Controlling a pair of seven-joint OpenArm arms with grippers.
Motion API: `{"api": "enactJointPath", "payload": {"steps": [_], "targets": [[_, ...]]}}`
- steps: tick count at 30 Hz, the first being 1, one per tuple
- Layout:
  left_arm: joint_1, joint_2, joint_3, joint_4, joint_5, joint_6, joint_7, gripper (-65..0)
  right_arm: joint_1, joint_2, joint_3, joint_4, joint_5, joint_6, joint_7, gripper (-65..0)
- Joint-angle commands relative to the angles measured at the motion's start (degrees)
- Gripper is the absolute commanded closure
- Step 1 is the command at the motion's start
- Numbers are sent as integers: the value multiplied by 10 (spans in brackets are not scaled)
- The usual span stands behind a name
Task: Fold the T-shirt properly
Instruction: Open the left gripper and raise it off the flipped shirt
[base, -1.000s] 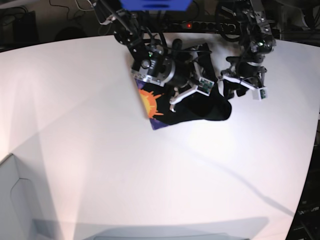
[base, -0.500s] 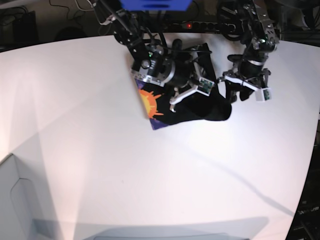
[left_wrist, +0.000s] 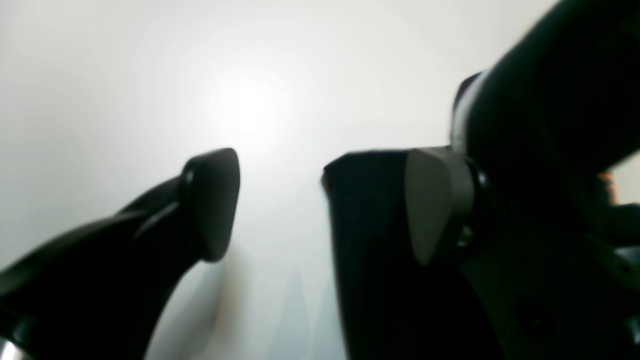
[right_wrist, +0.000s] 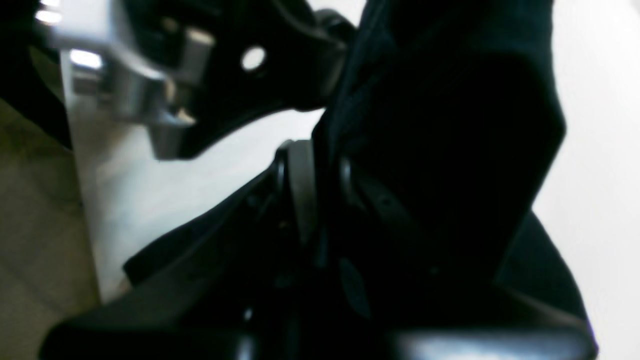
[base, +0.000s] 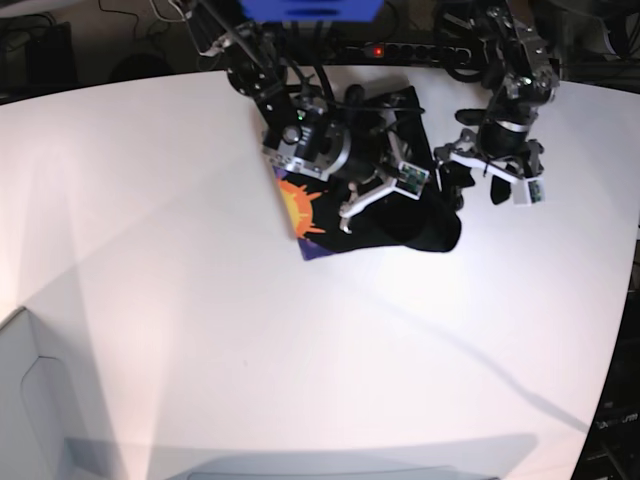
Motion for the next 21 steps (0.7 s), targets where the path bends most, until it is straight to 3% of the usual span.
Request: {"api": "enactJointPath", "payload": {"steps": [1, 12, 21], "targets": [[-1, -2, -3, 20, -7, 0, -15, -495, 7, -9, -2, 11, 9, -5, 15, 0], [5, 11, -133, 25, -110, -3, -9, -495, 8, -9, -2, 11, 9, -5, 16, 0], [43, 9, -146, 25, -115, -3, -14, -495, 8, -9, -5, 10, 9, -5, 17, 0]]}}
